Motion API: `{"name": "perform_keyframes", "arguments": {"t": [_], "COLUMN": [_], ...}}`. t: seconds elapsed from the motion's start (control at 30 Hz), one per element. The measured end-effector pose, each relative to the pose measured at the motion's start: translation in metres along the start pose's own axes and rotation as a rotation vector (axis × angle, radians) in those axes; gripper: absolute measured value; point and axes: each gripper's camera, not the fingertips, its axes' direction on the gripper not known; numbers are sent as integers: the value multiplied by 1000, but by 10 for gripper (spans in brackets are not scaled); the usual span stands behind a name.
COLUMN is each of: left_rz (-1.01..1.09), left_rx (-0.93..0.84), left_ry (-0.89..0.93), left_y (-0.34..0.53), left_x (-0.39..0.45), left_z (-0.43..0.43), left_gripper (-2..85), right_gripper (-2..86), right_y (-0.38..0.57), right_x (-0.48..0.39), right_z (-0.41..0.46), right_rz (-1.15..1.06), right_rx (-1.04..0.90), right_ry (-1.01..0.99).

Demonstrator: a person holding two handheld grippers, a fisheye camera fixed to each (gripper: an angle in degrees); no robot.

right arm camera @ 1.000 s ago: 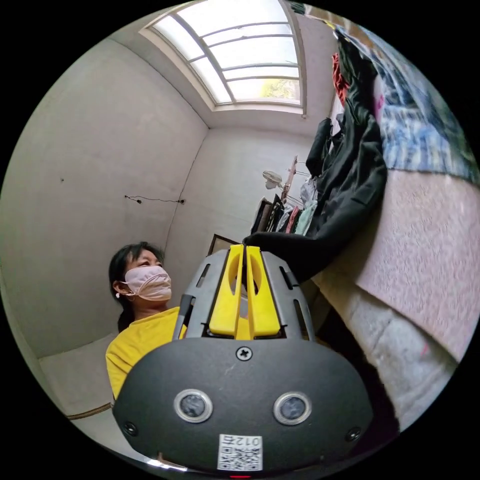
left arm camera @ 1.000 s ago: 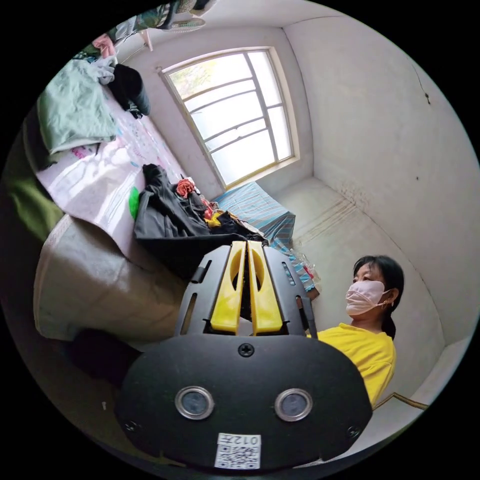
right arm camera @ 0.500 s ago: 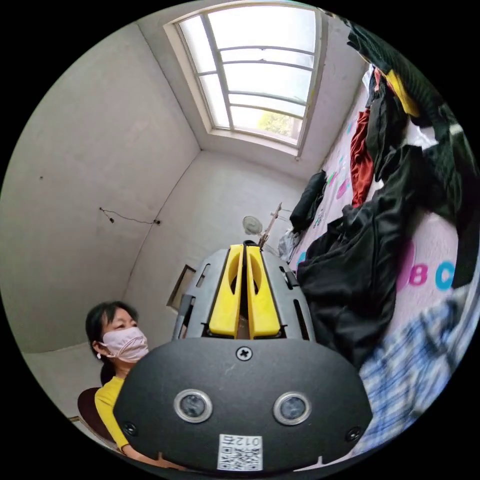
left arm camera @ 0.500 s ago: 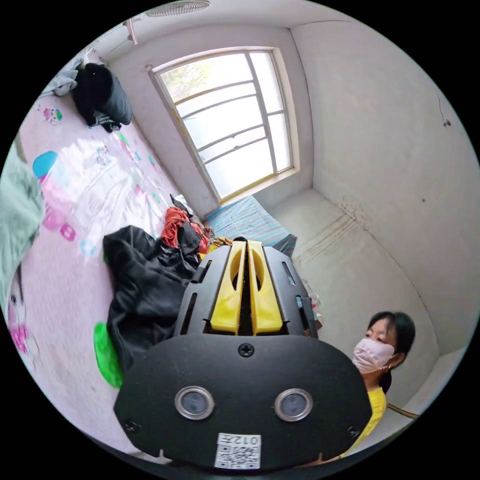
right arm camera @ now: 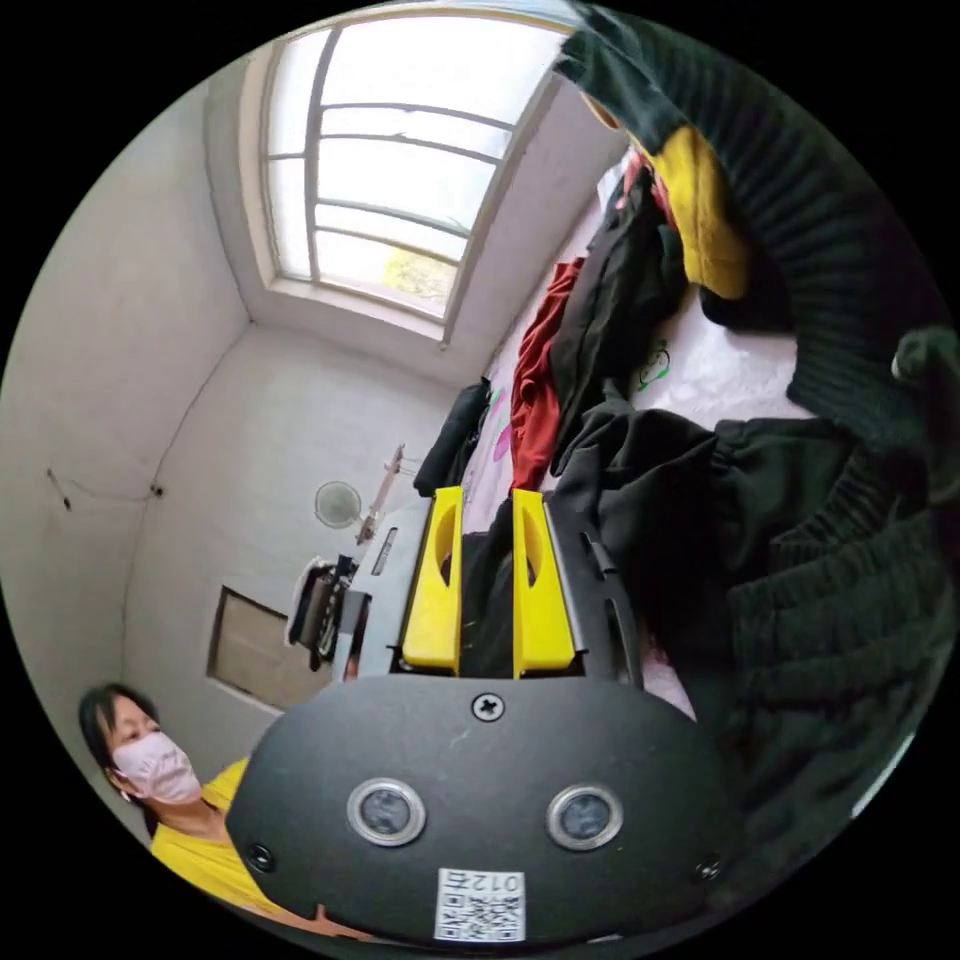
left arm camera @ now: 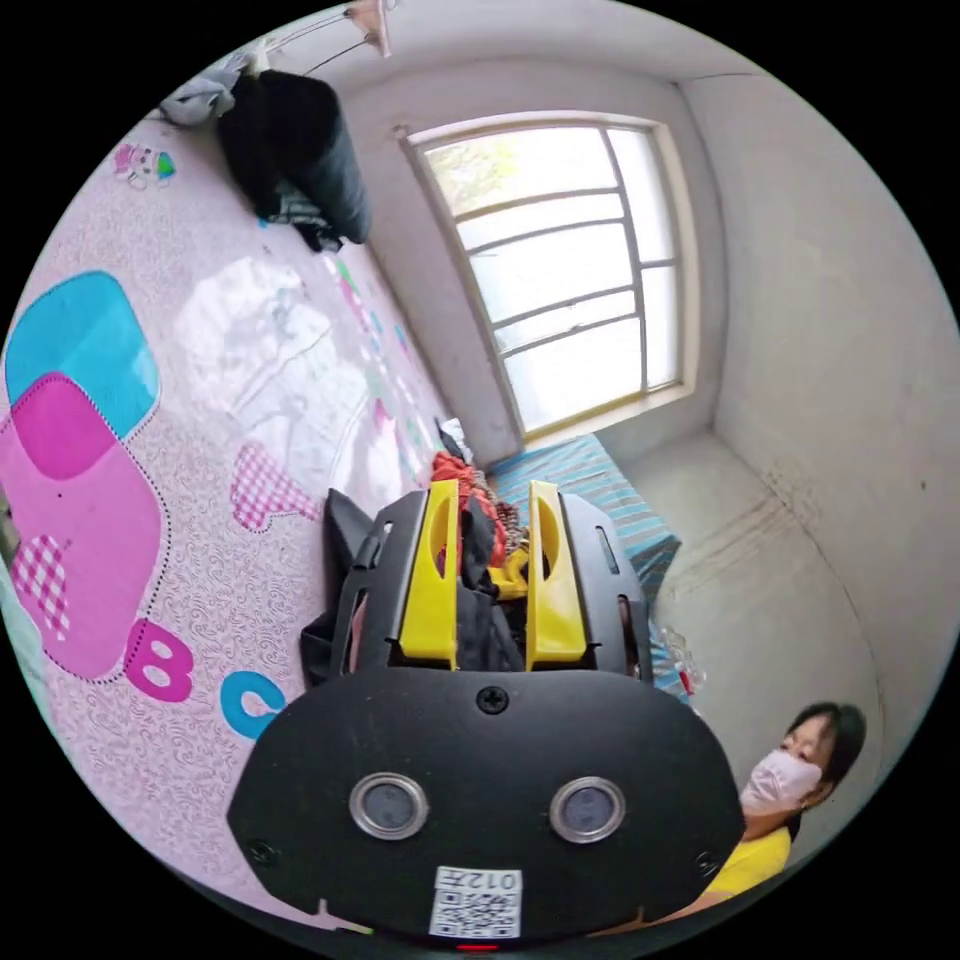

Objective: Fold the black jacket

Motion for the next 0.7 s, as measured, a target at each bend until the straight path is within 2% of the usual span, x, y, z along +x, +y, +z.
{"name": "perform_keyframes", "arguments": {"t": [0.07, 0.2, 0.23, 0.3, 0.57, 0.7], "left_rz": [100, 296, 328, 360, 427, 467], "left_rx": [-10, -253, -328, -411, -602, -633], "left_ry": [2, -297, -382, -442, -535, -497], "left_y": [6, 55, 76, 106, 168, 169], "left_x": [26, 81, 88, 92, 75, 78], "left_z": [-23, -60, -63, -66, -25, 1], "left_gripper": [103, 120, 126, 132, 144, 147], "right_gripper": [76, 94, 101, 117, 144, 145], "right_y": [23, 83, 108, 143, 225, 229], "right_x": [-29, -63, -73, -83, -108, -105], "right_z": [-12, -22, -21, -16, 52, 75], "right_rz": [-117, -243, -302, -380, -709, -693], "right_rx": [-48, -191, -244, -314, -510, -530], "right_ry": [13, 6, 58, 173, 402, 359]}}
